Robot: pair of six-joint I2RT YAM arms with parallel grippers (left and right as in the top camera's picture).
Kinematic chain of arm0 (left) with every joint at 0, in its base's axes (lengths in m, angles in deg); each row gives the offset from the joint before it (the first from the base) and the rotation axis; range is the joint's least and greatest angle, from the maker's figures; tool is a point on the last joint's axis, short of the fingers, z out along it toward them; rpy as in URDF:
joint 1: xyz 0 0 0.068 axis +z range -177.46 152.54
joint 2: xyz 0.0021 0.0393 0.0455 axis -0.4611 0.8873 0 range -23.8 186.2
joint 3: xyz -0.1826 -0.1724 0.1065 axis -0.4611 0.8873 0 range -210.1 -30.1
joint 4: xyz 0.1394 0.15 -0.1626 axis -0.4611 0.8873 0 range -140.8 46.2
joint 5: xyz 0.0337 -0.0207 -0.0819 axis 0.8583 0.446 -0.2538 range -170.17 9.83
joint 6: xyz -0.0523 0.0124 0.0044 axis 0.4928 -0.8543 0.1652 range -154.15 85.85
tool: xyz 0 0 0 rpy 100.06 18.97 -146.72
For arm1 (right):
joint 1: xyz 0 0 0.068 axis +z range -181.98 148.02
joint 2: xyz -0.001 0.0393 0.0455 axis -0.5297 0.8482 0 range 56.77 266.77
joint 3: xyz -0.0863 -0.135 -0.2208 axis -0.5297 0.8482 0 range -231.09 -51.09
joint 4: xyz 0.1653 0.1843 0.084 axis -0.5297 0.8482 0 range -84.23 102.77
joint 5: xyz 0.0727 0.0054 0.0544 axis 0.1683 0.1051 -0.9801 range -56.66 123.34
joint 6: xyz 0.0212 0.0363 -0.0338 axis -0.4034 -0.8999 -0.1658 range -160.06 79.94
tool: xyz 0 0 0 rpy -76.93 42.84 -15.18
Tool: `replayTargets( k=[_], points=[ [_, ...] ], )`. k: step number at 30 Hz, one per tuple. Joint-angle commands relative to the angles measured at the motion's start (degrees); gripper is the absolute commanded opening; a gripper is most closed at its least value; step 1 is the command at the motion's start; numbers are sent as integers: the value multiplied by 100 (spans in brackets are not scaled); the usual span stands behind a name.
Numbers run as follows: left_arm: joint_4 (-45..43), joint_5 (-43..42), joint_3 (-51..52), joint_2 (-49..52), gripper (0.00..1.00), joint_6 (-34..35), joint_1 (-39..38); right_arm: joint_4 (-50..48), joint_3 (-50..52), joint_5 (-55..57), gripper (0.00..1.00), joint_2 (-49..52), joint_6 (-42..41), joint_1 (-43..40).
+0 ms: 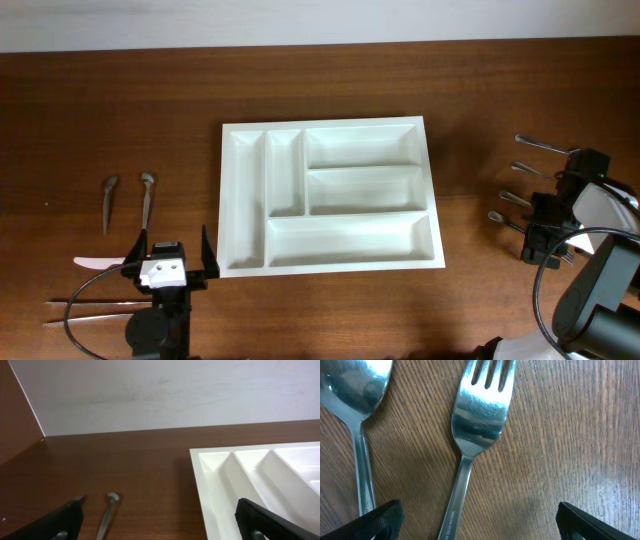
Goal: Pack container
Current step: 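Close the right gripper on the fork handle and lift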
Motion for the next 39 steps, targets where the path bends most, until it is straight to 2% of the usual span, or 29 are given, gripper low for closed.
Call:
replayTargets(
  k=[1, 7, 13, 31, 39],
  points=[
    [2, 22, 35, -44, 99, 35, -28, 2, 46, -33, 99, 4, -118, 22],
    [2, 22, 35, -44, 99, 33, -28, -37, 46, -52, 99, 166, -254, 20],
    [2, 22, 35, -44, 99, 33, -28, -17, 46, -57, 99, 173, -739, 15],
    [2, 22, 35, -44, 99, 33, -28, -81, 46, -79, 99, 297, -643, -201],
    [4, 22, 35, -44, 99, 33, -28, -109, 46, 57, 99, 415, -214, -197]
  ],
)
